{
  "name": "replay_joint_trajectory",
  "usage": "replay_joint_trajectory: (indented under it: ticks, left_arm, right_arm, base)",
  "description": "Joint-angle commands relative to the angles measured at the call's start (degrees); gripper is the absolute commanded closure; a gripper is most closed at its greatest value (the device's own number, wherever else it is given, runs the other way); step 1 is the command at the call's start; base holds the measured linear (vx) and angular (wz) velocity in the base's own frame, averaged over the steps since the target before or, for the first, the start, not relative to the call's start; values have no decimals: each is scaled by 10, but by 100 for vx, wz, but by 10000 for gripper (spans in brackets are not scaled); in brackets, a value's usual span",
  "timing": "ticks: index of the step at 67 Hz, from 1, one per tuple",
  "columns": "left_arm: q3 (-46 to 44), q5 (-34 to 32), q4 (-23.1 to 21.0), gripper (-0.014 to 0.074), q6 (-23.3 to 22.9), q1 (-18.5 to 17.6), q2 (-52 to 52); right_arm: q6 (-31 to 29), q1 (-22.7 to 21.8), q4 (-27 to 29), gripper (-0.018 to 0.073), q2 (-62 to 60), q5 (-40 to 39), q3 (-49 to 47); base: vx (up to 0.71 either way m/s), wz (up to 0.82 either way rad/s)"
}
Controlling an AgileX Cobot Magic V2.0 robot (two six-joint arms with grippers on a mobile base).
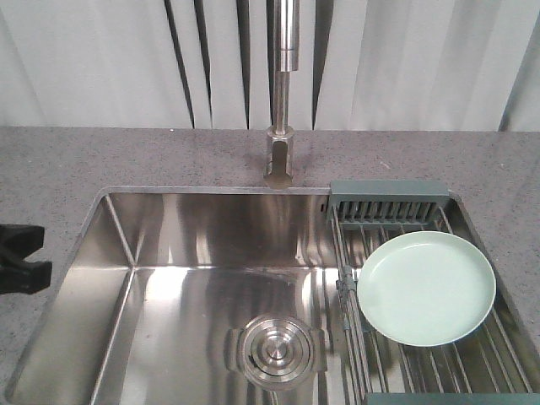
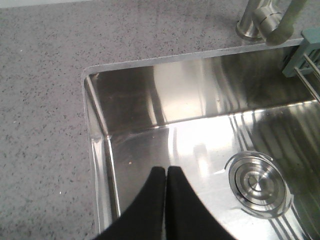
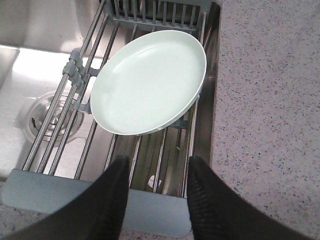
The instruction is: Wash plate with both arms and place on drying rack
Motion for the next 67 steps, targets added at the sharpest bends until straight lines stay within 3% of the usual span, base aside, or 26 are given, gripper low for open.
replay_joint_trajectory:
  ticks: [1,21,67]
  left_arm:
    - [7,-18,-3,603,-19,5,-38]
    - [40,17,61,603,-106,11,-128]
    - [57,13,65,603,-107,2,-179]
  right_arm:
    - [-6,-1,5,281,4,-31,-15]
    - [-6,-1,5,281,4,-31,-15]
    - [-6,-1,4,281,4,-31,-15]
  base:
    - [0,0]
    - [0,0]
    - [0,0]
